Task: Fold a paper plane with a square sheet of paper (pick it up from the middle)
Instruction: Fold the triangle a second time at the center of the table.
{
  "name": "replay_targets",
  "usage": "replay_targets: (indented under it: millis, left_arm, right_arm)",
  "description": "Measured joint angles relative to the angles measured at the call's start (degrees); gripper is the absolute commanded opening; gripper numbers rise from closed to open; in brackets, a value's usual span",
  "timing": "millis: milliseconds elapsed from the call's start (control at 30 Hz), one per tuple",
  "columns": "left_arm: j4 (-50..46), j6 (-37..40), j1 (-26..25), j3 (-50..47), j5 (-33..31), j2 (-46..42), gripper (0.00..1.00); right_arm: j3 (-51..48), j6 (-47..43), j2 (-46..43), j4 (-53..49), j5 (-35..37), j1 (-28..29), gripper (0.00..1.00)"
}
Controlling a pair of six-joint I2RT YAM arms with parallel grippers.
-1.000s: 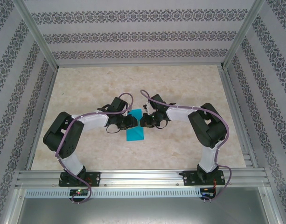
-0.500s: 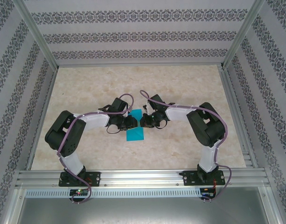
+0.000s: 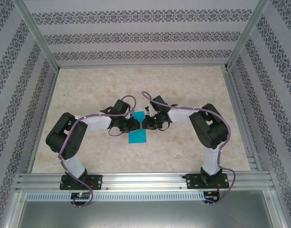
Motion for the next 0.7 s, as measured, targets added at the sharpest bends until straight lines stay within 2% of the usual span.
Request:
replay_targets:
  millis: [700]
  left_arm:
    - [0.0, 0.0, 0.0, 0.0, -0.4, 1.0, 0.21]
  right_arm:
    - [1.6, 0.0, 1.1, -1.1, 0.0, 0.0, 0.11]
